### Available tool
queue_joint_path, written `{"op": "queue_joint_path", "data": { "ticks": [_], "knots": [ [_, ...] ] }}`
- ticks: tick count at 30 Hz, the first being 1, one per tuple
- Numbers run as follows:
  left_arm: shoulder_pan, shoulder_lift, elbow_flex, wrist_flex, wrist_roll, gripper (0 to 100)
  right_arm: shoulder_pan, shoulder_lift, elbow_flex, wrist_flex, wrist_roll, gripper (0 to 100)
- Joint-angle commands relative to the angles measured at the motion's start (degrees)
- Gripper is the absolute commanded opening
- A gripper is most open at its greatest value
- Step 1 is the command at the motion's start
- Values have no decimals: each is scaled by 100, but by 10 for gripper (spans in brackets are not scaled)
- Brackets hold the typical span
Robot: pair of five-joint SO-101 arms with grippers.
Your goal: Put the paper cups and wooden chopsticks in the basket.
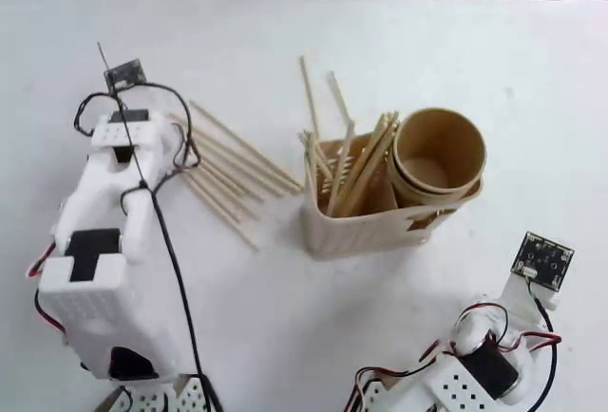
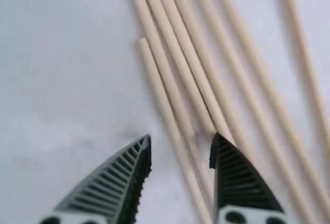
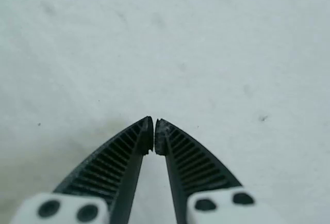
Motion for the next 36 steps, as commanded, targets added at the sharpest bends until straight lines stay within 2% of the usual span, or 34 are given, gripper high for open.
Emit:
{"op": "queue_joint_path", "data": {
  "ticks": [1,6,10,25,27,31,36],
  "knots": [
    [4,-13,-237,18,70,195,40,-48,53,-57,-18,19],
    [-4,-48,-220,237,70,163,40,-48,53,-57,-18,19],
    [-31,-57,-255,352,519,91,40,-48,53,-57,-18,19],
    [-4,4,-246,0,580,88,31,-48,53,-57,-18,19],
    [-48,-4,-255,-202,211,87,31,-48,53,-57,-18,19],
    [-171,-4,-457,-422,-1758,84,31,-48,53,-57,-18,19],
    [-180,4,-932,-149,-2752,83,31,-48,53,-57,-18,19]
  ]
}}
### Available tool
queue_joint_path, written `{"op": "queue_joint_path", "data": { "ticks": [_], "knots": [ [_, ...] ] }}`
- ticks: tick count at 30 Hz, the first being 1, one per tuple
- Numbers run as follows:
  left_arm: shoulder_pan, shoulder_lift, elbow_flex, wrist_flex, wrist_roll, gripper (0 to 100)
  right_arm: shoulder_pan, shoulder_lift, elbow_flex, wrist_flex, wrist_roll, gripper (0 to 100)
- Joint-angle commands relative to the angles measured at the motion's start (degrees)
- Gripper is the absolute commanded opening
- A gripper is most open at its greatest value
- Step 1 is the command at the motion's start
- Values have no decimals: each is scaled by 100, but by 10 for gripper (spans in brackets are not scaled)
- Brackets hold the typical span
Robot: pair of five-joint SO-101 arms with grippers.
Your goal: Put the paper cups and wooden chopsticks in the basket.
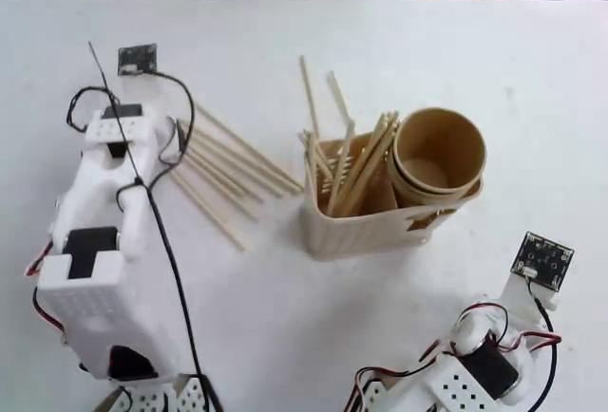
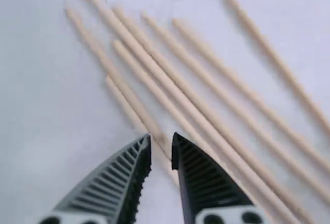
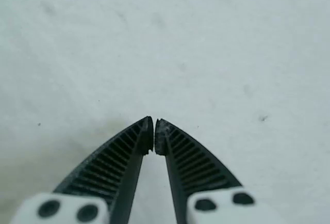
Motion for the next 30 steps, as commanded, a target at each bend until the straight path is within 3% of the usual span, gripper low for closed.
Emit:
{"op": "queue_joint_path", "data": {
  "ticks": [1,4,8,14,18,30],
  "knots": [
    [-40,-22,-624,264,-888,83,31,-48,53,-57,-18,19],
    [-57,-22,-853,747,-659,87,31,-48,53,-57,-18,19],
    [-4,-22,-738,1442,1240,88,31,-48,53,-57,-18,19],
    [295,-22,-114,1433,2391,143,40,-48,53,-57,-18,19],
    [303,-31,141,1037,2426,142,40,-48,53,-57,-18,19],
    [330,277,290,1011,2330,142,40,-48,53,-57,-18,19]
  ]
}}
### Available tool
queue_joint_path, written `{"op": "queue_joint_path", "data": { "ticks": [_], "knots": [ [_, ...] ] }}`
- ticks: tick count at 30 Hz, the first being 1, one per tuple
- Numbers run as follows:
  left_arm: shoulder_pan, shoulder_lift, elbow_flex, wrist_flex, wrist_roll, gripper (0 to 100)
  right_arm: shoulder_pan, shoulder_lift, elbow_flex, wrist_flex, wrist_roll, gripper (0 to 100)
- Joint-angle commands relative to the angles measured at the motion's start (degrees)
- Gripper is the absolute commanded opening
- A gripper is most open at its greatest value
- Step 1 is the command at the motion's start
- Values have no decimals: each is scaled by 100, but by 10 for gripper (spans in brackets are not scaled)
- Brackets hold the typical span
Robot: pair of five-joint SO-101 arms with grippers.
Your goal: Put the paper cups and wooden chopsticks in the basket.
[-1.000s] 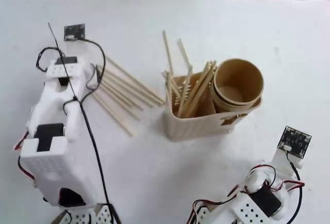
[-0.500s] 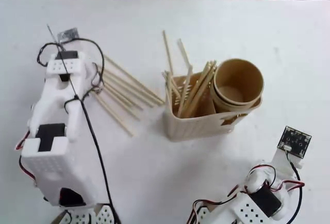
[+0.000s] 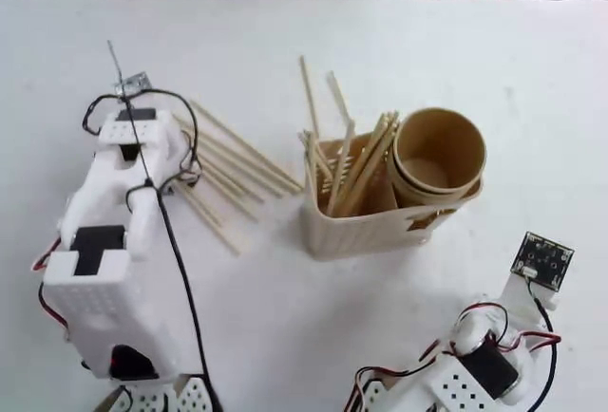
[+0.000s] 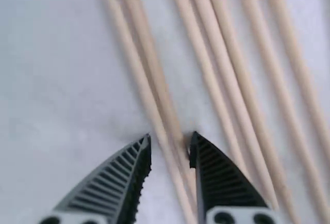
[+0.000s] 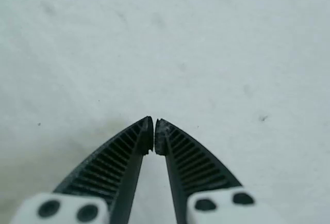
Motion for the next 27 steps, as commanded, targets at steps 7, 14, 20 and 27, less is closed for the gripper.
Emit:
{"op": "queue_joint_path", "data": {
  "ticks": [7,14,20,27],
  "knots": [
    [31,119,-378,-53,-1749,90,40,-48,53,-57,-18,19],
    [57,119,-633,-26,-3798,30,40,-48,53,-57,-18,19],
    [31,119,-598,-26,-4378,24,40,-48,53,-57,-18,19],
    [-110,92,-598,255,-3921,23,40,-48,53,-57,-18,19]
  ]
}}
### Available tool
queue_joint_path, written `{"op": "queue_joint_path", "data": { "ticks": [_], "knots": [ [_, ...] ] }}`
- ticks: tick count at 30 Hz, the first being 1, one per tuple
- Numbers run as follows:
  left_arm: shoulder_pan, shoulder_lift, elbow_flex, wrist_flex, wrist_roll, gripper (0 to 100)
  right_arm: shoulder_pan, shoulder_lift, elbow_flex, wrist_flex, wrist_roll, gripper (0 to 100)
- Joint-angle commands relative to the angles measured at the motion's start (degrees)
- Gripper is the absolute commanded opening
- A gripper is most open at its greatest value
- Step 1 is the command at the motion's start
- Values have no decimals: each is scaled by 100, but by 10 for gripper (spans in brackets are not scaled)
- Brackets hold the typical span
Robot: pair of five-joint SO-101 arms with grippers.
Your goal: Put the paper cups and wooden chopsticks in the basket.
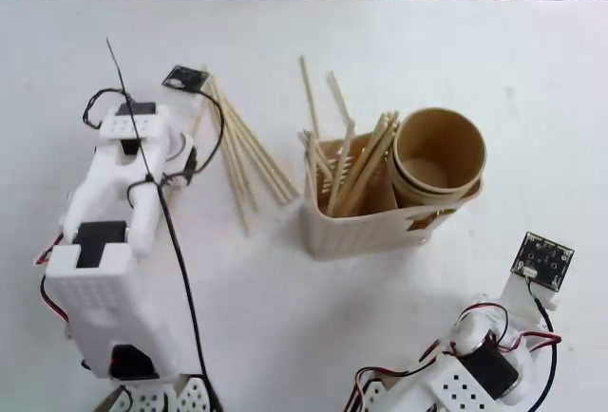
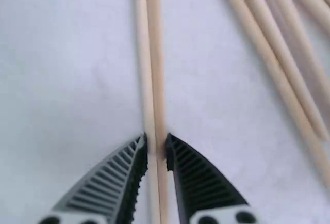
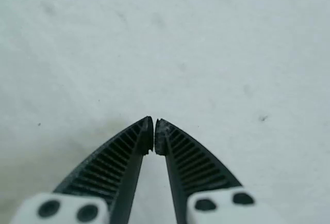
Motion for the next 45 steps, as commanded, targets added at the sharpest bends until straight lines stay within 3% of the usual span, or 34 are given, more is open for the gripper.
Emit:
{"op": "queue_joint_path", "data": {
  "ticks": [1,10,22,26,30,34,45],
  "knots": [
    [-163,-75,-229,79,378,23,40,-48,53,-57,-18,19],
    [-286,-910,-343,378,334,22,40,-48,53,-57,-18,19],
    [31,-4259,-299,1090,378,22,40,-48,53,-57,-18,19],
    [752,-5604,-237,1442,624,22,40,-48,53,-57,-18,19],
    [1789,-6826,123,1292,747,21,40,-48,53,-57,-18,19],
    [2695,-7521,334,607,844,21,40,-48,53,-57,-18,19],
    [4927,-7538,360,-1442,862,22,40,-48,53,-57,-18,19]
  ]
}}
